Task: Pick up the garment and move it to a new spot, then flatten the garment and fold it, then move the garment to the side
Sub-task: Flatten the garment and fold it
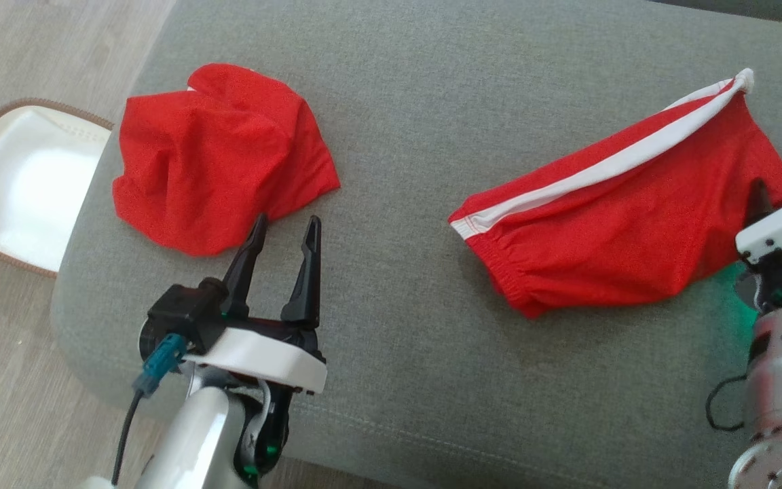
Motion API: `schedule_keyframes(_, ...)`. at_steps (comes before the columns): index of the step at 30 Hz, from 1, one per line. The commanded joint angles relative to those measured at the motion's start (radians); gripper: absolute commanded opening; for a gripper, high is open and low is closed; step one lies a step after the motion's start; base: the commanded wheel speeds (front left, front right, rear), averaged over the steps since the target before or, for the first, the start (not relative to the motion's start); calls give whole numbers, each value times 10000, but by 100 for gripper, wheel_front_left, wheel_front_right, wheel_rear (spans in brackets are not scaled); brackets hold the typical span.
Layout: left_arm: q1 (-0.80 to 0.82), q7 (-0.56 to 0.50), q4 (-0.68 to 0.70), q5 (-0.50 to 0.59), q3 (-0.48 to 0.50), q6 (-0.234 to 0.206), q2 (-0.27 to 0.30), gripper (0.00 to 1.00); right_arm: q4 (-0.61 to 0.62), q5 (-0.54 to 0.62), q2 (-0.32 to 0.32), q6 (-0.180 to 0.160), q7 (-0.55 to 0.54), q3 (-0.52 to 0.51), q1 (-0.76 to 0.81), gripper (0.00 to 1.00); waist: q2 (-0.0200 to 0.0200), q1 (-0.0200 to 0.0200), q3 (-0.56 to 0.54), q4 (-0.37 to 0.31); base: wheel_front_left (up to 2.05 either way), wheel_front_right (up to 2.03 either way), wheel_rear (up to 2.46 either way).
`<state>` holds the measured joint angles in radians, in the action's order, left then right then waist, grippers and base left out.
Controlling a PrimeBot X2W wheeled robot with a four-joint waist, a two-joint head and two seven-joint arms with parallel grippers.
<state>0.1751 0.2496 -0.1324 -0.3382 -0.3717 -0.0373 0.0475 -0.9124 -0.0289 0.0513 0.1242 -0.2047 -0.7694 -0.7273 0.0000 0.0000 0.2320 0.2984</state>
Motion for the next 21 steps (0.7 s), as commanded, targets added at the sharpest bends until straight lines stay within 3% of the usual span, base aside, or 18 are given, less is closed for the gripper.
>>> schedule_keyframes(1, 316, 122, 367, -47, 321, -83, 28, 100, -31, 82, -10, 65, -254, 47, -407, 100, 0, 0, 42, 28, 0, 0, 0)
schedule_keyframes(14, 592, 122, 497, -130, 340, -48, 28, 100, -493, 1153, -10, 65, -1227, -730, -1499, 100, 0, 0, 502, 118, 0, 0, 0)
schedule_keyframes(15, 604, 122, 490, -124, 346, -48, 28, 100, -608, 1090, -10, 65, -1264, -731, -1615, 85, 0, 0, 523, 103, 0, 0, 0)
schedule_keyframes(16, 609, 122, 482, -116, 363, -52, 28, 100, -734, 995, -10, 65, -1258, -705, -1733, 15, 0, 0, 529, 71, 0, 0, 0)
schedule_keyframes(17, 608, 122, 472, -105, 383, -59, 28, 100, -847, 876, -10, 65, -1177, -627, -1848, 0, 0, 0, 520, 28, 0, 0, 0)
schedule_keyframes(21, 559, 122, 420, -68, 431, -69, 28, 100, -1082, 180, -10, 65, -509, -484, -2004, 0, 0, 0, 336, -239, 0, 0, 0)
